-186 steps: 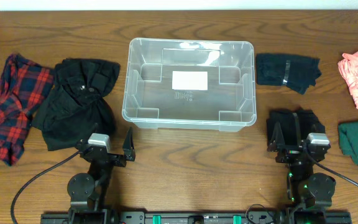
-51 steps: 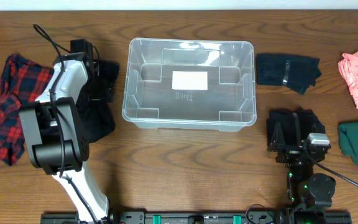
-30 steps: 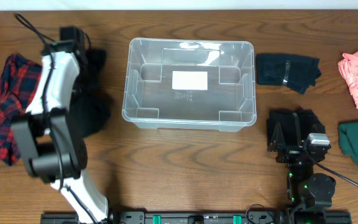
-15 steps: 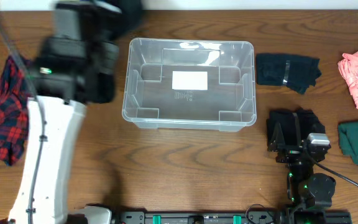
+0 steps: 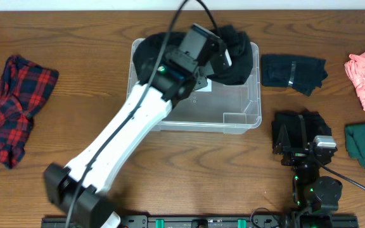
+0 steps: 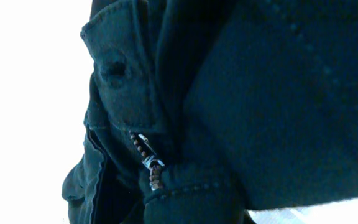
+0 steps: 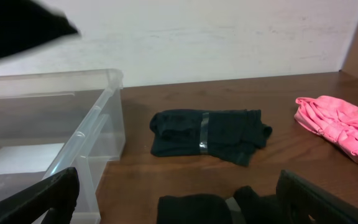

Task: Pack container
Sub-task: 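Carry the black garment with the left gripper and drop it into the bin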

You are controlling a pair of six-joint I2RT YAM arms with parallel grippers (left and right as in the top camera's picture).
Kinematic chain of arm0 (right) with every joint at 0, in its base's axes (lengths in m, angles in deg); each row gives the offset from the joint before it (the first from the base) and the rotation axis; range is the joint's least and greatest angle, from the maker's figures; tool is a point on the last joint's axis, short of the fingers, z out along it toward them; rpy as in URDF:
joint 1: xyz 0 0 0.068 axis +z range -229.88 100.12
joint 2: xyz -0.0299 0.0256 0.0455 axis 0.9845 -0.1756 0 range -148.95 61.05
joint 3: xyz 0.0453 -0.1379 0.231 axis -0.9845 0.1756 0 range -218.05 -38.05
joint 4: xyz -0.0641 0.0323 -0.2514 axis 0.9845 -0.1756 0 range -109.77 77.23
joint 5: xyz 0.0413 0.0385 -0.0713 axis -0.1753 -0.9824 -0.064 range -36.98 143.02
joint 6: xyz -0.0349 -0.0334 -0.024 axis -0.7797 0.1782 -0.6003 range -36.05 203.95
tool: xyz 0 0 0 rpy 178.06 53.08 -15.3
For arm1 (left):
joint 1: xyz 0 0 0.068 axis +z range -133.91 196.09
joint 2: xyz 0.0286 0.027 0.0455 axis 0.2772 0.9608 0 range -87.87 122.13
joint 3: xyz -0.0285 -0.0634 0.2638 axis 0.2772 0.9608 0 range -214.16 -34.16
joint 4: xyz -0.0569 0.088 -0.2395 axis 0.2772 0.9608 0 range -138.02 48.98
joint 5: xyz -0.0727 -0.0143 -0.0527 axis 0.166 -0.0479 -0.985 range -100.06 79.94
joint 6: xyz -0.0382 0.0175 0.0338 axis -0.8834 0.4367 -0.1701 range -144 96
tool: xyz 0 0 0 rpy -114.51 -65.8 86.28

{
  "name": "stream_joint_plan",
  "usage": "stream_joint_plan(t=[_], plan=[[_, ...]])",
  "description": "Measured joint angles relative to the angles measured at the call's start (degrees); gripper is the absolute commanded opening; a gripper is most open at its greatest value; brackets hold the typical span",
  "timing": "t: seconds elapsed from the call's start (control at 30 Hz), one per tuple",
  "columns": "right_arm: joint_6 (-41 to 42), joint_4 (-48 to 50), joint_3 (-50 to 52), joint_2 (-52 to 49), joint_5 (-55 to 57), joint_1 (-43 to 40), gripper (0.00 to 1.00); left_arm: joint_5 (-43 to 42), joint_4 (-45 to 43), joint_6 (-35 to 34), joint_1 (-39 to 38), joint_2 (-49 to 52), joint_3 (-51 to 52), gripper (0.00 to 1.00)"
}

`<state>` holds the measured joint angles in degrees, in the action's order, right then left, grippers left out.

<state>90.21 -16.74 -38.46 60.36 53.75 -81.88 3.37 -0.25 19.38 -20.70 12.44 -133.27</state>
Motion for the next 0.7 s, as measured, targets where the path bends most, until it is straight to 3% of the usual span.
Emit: stream_joint_plan(t=[0.3,0.7], plan=[[-0.02,0.0,0.0,0.0,0.0,0.0,0.99,0.7,0.83,1.75,-0.17,5.57,0.52,0.06],[0.0,0.02,0.0,0.0,0.0,0.0,0.99,-7.08,3.85,4.04,-0.5,5.57,2.93,0.06]])
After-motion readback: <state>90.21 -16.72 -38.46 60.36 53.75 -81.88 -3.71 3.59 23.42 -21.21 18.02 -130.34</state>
